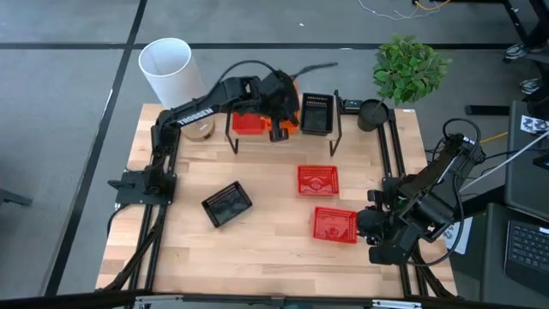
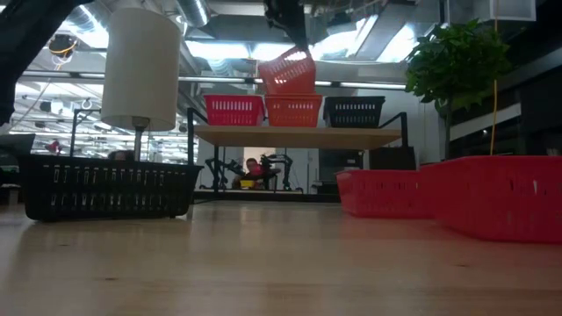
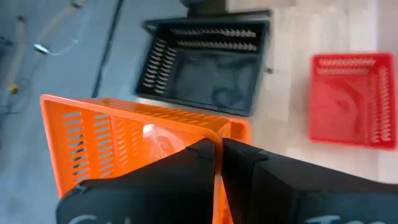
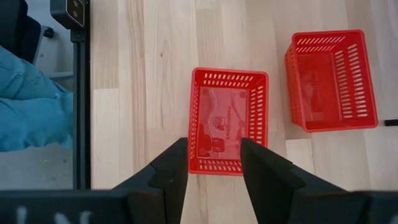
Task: Stack baskets on shelf by color
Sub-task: Stack the orange basket on the stacked orange baskets on the shelf, then stack the black basket on the stacked black baskets on the shelf
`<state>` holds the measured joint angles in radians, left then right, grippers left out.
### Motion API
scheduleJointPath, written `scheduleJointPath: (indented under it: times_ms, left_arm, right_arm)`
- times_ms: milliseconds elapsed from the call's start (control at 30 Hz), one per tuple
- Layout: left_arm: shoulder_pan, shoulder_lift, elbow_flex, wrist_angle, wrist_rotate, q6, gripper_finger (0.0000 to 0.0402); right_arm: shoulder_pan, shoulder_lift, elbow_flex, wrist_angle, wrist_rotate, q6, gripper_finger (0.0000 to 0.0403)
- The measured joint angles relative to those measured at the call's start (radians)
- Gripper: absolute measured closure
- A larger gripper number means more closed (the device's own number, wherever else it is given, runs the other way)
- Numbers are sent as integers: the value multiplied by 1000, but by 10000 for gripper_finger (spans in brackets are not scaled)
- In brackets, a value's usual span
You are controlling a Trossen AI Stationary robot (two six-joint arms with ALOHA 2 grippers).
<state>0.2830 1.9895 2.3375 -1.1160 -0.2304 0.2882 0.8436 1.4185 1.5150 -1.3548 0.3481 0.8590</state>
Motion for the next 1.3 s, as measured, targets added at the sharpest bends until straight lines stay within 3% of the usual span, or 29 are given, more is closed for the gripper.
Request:
scheduleJointPath:
  times_ms: [400,833,1300]
  left_arm:
    - [-31,61,-1,-24,-101,32,401]
    - [-31,66,-1,-39,-101,32,401]
    - [-48,99,1,-35,-130,36,316]
  right_arm:
    - [0,1,0,0,0,1,257]
    - [0,1,0,0,0,1,257]
    - [0,1,0,0,-9,2,257]
